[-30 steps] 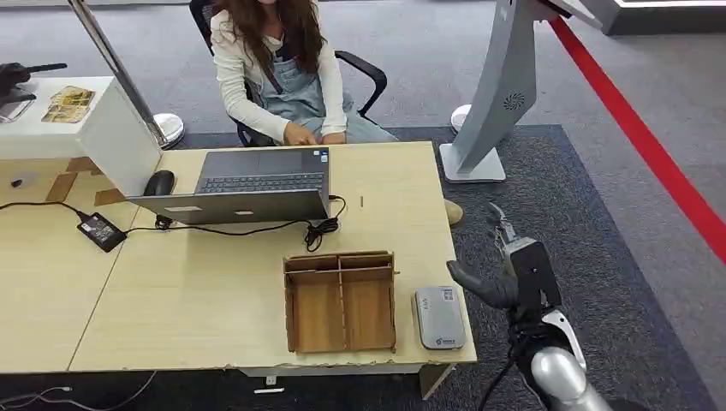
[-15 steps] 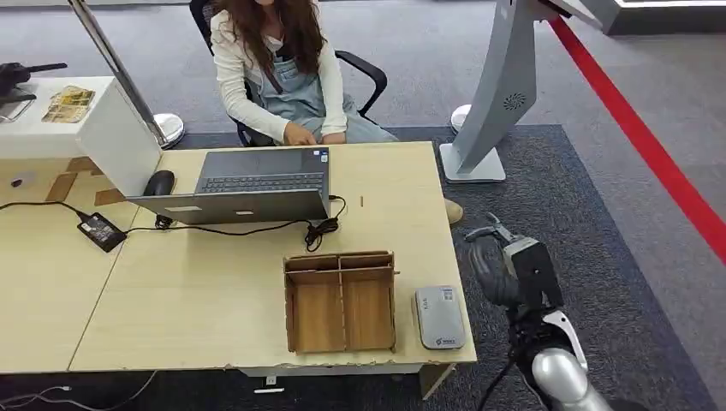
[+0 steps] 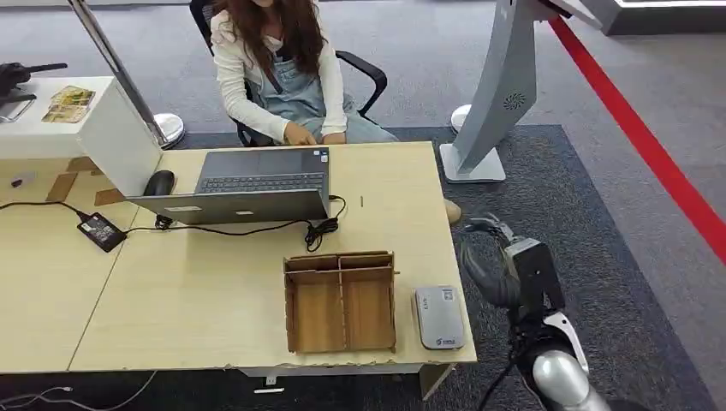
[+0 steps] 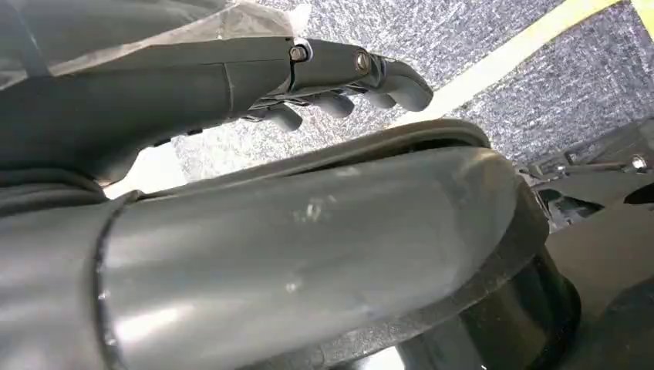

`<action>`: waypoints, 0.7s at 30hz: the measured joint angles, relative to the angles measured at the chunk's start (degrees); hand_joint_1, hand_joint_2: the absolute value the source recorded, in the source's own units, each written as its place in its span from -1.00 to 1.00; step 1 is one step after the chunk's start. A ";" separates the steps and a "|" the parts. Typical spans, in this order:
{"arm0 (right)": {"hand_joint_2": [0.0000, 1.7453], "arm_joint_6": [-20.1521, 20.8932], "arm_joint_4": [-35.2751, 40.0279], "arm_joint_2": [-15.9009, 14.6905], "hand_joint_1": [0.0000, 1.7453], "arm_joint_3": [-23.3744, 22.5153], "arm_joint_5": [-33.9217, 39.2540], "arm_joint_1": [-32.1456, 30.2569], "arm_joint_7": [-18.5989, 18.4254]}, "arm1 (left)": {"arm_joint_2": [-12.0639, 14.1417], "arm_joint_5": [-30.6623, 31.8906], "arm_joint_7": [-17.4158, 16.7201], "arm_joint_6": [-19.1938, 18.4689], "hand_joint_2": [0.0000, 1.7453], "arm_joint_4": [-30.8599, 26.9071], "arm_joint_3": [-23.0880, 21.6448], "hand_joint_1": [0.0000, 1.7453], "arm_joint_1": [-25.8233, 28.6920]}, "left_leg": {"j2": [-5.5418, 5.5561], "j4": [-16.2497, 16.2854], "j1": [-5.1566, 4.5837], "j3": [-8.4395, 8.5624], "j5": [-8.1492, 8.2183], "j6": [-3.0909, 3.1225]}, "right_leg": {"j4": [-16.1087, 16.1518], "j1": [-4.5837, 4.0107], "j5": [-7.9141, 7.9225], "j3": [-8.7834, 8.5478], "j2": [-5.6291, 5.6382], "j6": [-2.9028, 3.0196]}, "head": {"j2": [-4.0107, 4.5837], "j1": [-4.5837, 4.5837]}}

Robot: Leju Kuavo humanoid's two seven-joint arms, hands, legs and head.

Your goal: Pass the card to the sensor for recognition and then transmit it.

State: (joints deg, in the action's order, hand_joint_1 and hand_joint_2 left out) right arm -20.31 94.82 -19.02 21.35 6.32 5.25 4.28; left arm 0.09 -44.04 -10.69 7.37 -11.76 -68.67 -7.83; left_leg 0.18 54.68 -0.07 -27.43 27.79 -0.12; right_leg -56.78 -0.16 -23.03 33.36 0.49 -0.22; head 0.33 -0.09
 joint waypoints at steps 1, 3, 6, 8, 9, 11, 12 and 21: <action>-1.00 0.00 0.04 0.02 -1.00 0.00 0.00 -0.05 -0.02 | 0.02 -0.02 0.00 0.00 -1.00 0.00 0.00 -1.00 0.00 | 0.00 0.00 0.00 0.00 0.00 0.00 | 0.00 0.00 0.00 0.00 0.00 0.00 | 0.00 0.00; -1.00 -0.02 0.07 0.11 -1.00 0.02 0.11 -0.11 -0.07 | 0.02 -0.17 0.02 -0.02 -1.00 0.00 0.00 -1.00 -0.02 | 0.00 0.00 0.00 0.00 0.00 0.00 | 0.00 0.00 0.00 0.00 0.00 0.00 | 0.00 0.00; -1.00 -0.02 0.22 0.29 -1.00 0.09 0.15 -0.19 -0.07 | 0.02 -0.33 0.00 -0.04 -1.00 0.00 0.00 -1.00 -0.01 | 0.00 0.00 0.00 -0.01 0.00 0.00 | 0.00 0.00 0.00 0.00 0.00 0.00 | 0.00 0.00; -1.00 0.00 0.20 0.53 -1.00 0.15 0.17 -0.18 -0.07 | 0.02 -0.46 -0.07 -0.07 -1.00 0.00 0.00 -1.00 -0.02 | 0.00 0.00 0.00 -0.01 0.00 0.00 | 0.00 0.00 0.00 0.00 0.00 0.00 | 0.00 0.00; 1.00 0.02 0.20 0.61 -1.00 0.17 0.17 -0.16 -0.07 | 0.02 -0.48 -0.13 -0.07 -1.00 0.00 0.00 -1.00 -0.03 | 0.00 0.00 0.00 -0.01 0.00 0.00 | 0.00 0.00 0.00 0.00 0.00 0.00 | 0.00 0.02; 1.00 0.00 0.20 0.70 -1.00 0.20 0.15 -0.16 -0.07 | 0.00 -0.50 -0.19 -0.04 -1.00 0.00 0.00 -1.00 -0.03 | 0.00 0.00 0.00 -0.01 0.00 0.00 | 0.00 0.00 0.00 0.00 0.00 0.00 | 0.00 0.00; 1.00 -0.04 0.20 0.77 -1.00 0.22 0.07 -0.16 -0.04 | 0.00 -0.48 -0.22 0.02 -1.00 0.00 0.00 -1.00 -0.03 | 0.00 0.00 0.00 -0.02 0.00 0.00 | 0.00 0.00 0.00 0.00 0.00 0.00 | -0.02 0.00; 1.00 -1.36 0.55 0.96 -0.78 0.46 -0.70 -0.61 0.00 | -0.02 -0.06 -0.35 0.68 -1.00 0.00 -0.02 -1.00 -0.03 | 0.00 0.00 0.00 -0.01 0.00 0.00 | 0.00 0.00 0.00 0.01 0.00 0.00 | 0.00 0.00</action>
State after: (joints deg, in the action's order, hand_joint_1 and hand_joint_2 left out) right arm -21.66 95.36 -18.05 21.81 5.62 4.64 4.28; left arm 0.07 -44.11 -11.04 8.04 -11.76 -68.70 -7.86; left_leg 0.18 54.68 -0.07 -27.44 27.79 -0.12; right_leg -56.78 -0.16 -23.03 33.37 0.49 -0.22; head 0.33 -0.09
